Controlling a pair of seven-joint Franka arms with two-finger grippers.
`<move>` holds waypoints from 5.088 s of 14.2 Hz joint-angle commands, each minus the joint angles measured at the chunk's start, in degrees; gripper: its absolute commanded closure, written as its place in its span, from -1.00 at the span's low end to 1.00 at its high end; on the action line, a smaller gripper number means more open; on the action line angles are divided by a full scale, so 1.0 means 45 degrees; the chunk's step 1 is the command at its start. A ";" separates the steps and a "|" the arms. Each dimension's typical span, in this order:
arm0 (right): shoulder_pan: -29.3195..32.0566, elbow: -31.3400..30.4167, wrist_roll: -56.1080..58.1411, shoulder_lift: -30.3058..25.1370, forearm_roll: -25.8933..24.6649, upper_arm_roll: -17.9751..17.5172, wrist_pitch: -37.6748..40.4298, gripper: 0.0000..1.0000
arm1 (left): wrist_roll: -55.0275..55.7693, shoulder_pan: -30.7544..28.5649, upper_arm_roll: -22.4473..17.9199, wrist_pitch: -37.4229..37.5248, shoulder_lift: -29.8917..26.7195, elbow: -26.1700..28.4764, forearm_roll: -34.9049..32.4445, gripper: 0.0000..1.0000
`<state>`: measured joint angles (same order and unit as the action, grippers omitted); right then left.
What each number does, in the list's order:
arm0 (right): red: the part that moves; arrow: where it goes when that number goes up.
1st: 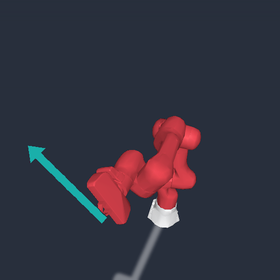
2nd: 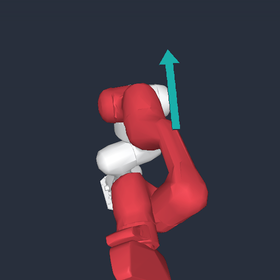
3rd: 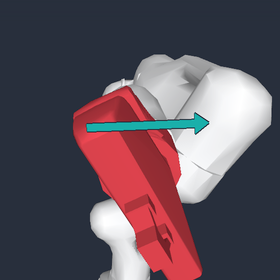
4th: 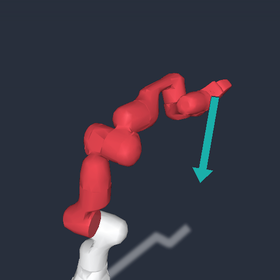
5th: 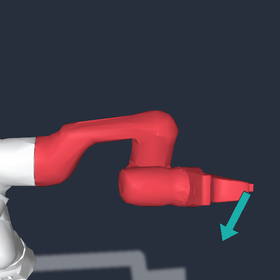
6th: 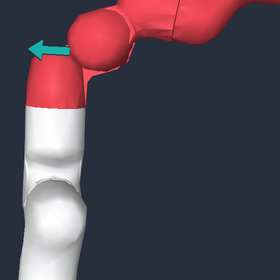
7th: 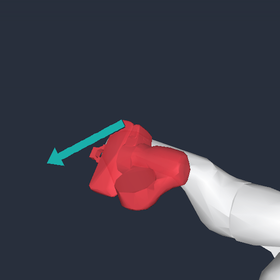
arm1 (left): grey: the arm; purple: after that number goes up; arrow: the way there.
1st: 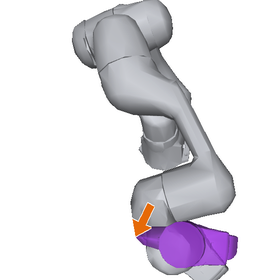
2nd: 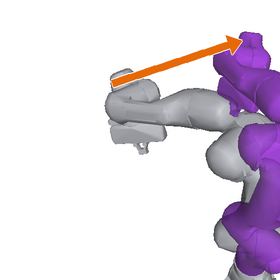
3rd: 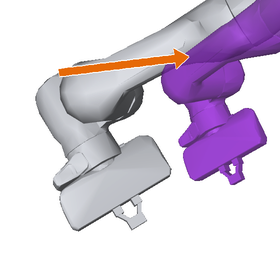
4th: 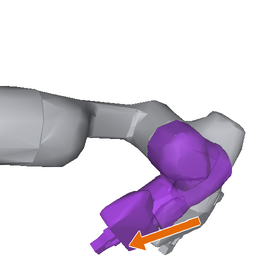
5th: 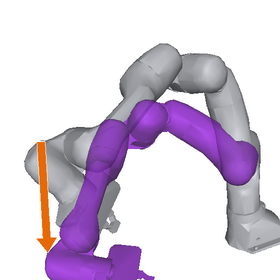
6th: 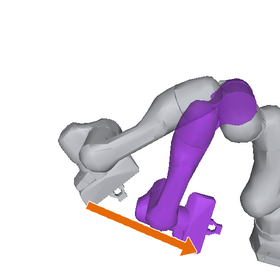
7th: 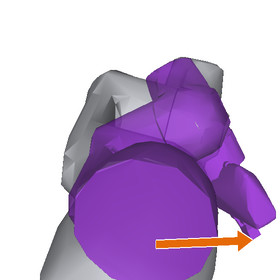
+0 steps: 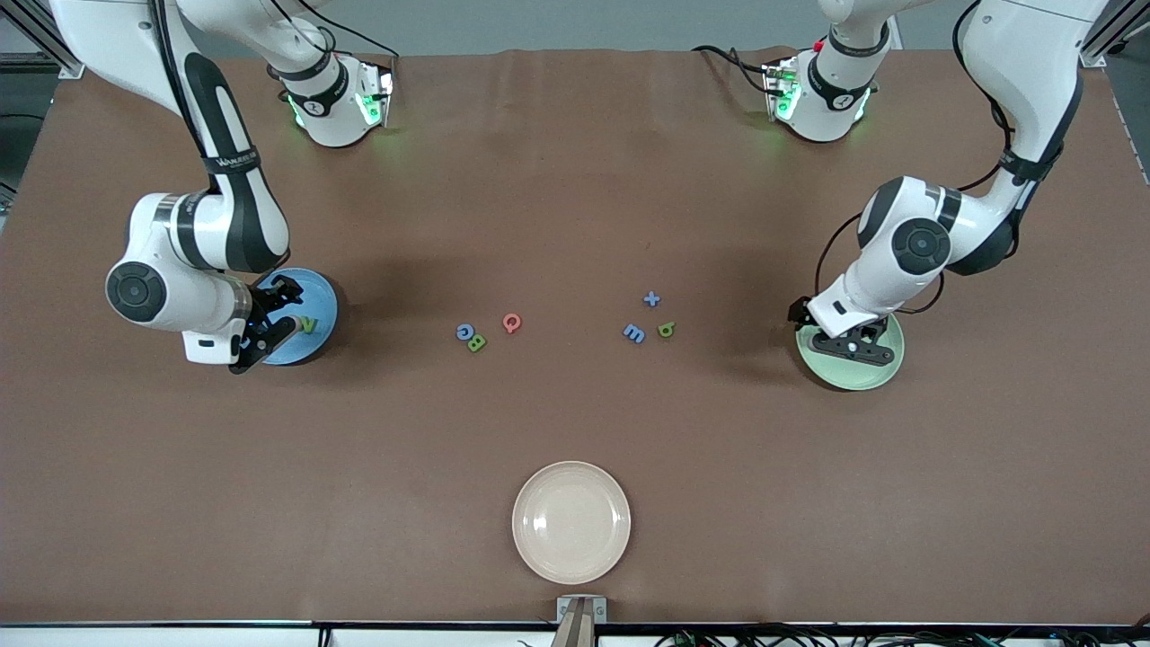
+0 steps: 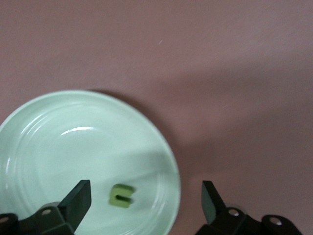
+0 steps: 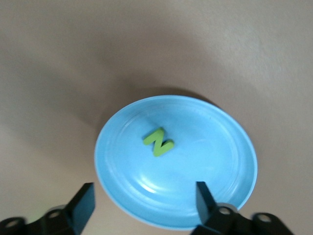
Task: Sort uppercase to blue plate, lowercase to green plate
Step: 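Move the left gripper to the q while the right gripper reaches the c, then grasp the green q with the left gripper while the right gripper grasps the c, then place the q on the green plate while the right gripper lifts the c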
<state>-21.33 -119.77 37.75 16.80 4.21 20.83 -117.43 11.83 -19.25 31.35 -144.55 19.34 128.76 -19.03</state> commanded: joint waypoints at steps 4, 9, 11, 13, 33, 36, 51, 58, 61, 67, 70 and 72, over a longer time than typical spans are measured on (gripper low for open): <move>-0.1819 0.1673 -0.7789 -0.0433 -0.0174 -0.0038 0.2813 -1.00 | 0.4101 0.2242 0.0515 0.0111 0.0914 -0.1501 -0.0166 -0.99; -0.3599 0.2339 -1.2948 -0.0257 0.0039 -0.0039 0.2776 -1.00 | 0.6488 0.4198 0.0437 0.0189 0.2164 -0.2478 -0.0166 -0.99; -0.3581 0.2417 -1.5387 -0.0256 0.0777 -0.0058 0.2775 -1.00 | 0.7075 0.4628 0.0398 0.0267 0.2750 -0.2830 -0.0302 -0.99; -0.3309 0.2436 -1.6413 -0.0256 0.1465 0.0039 0.2736 -1.00 | 0.7641 0.5154 0.0049 0.0267 0.3122 -0.3084 -0.0731 -0.99; -0.5044 0.0542 -2.6390 0.0581 0.1467 -0.0078 -0.2103 -0.99 | 0.8640 0.6622 -0.1263 0.0911 0.3886 -0.3847 -0.0987 0.23; -0.5807 0.0581 -2.7935 0.1479 0.1447 -0.0058 -0.3061 -0.95 | 0.8640 0.6603 -0.1263 0.0911 0.3866 -0.3847 -0.0987 0.65; -0.6471 0.1226 -3.1083 0.3806 0.1991 -0.0292 -0.6187 -0.89 | 0.3216 0.1279 -0.0114 0.1908 0.0526 -0.0977 -0.1065 0.90; -0.6589 0.1226 -3.1064 0.3865 0.2404 -0.0293 -0.6112 -0.51 | -0.1316 -0.3434 0.1999 0.1771 0.0507 -0.0312 -0.1104 0.89; -0.6589 0.1226 -3.0928 0.3865 0.2385 -0.0332 -0.6034 -0.31 | -0.2062 -0.4079 0.1980 0.1149 0.0720 -0.0098 -0.1531 0.88; -0.6550 0.1226 -3.0811 0.3865 0.2385 -0.0468 -0.6053 0.43 | -0.2063 -0.4452 0.1980 0.0463 0.0994 0.0351 -0.2276 0.75; -0.6589 0.1206 -2.9645 0.3865 0.2365 -0.0468 -0.5820 0.96 | -0.2044 -0.4452 0.1979 0.0423 0.1073 0.0391 -0.2665 -0.69; -0.6376 0.1322 -2.7678 0.3710 0.2346 -0.0410 -0.4421 0.99 | -0.1792 -0.4316 0.1980 0.0423 0.1092 0.0333 -0.2686 -0.99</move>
<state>-50.56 -113.69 -94.24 33.45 13.86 19.26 -142.90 3.10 -38.14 39.38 -141.78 24.33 129.90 -29.90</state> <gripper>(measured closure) 0.652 0.423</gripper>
